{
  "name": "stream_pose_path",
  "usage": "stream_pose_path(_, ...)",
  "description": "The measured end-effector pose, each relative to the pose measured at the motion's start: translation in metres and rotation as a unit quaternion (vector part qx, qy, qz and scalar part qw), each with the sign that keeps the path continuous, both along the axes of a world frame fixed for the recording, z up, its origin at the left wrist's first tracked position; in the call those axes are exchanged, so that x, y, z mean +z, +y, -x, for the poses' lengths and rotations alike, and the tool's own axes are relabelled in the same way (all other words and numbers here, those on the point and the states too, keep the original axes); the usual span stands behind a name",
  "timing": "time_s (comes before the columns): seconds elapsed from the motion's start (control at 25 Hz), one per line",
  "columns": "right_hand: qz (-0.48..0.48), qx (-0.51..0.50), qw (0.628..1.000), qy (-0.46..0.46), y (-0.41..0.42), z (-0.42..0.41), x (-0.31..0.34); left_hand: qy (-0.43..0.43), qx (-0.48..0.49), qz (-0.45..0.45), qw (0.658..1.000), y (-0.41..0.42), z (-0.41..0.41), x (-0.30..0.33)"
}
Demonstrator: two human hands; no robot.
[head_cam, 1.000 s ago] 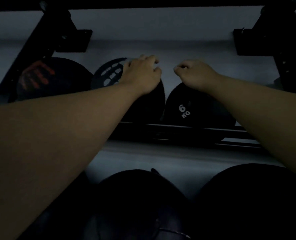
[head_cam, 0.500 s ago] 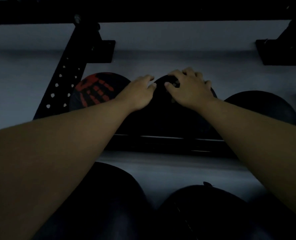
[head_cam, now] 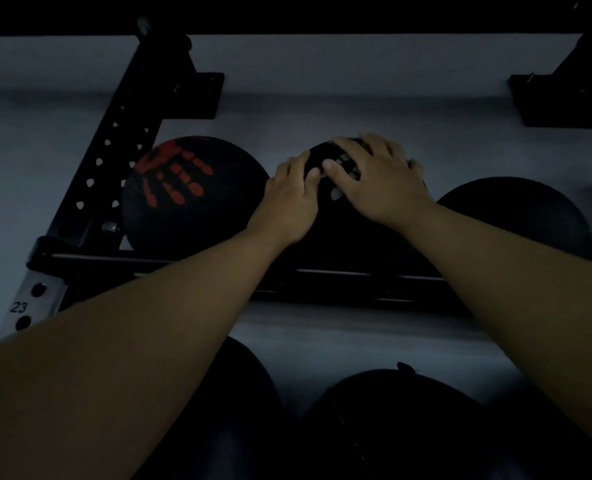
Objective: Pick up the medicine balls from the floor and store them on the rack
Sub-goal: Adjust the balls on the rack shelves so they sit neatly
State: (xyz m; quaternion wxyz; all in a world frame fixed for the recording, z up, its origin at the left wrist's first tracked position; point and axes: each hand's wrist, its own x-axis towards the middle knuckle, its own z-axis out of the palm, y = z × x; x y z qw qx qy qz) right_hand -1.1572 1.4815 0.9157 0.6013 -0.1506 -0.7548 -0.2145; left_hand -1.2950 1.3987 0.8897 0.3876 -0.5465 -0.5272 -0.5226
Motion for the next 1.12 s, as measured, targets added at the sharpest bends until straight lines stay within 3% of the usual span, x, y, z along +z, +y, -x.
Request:
stream_pose_path(0.2,-0.002,-0.009,1.000,0.014,-0.001,0.000,0.002,0.038,0.054,0.070,0.995,-0.025,0.008,0.010)
stream_pose_path(0.4,-0.003,0.004,0.999,0.051,-0.035,0.026,0.011,0.077,0.115,0.006,0.990,-0.097,0.041,0.018)
stream_pose_path(0.68,-0.007,0.089,0.996,0.022,-0.133,0.127,0.024,0.039,0.152,-0.004,0.988,-0.182,0.139,0.028)
stream_pose_path(0.8,-0.006,0.091,0.996,0.001,-0.158,0.172,0.021,0.025,0.133,0.012,0.991,-0.196,0.180,0.030)
stream_pose_path(1.0,0.000,0.005,1.000,-0.002,-0.159,0.218,0.014,-0.021,0.062,0.061,0.996,-0.178,0.219,0.021)
stream_pose_path(1.12,-0.022,-0.003,1.000,0.012,-0.152,0.218,0.013,-0.028,-0.013,0.033,0.999,-0.158,0.220,0.011)
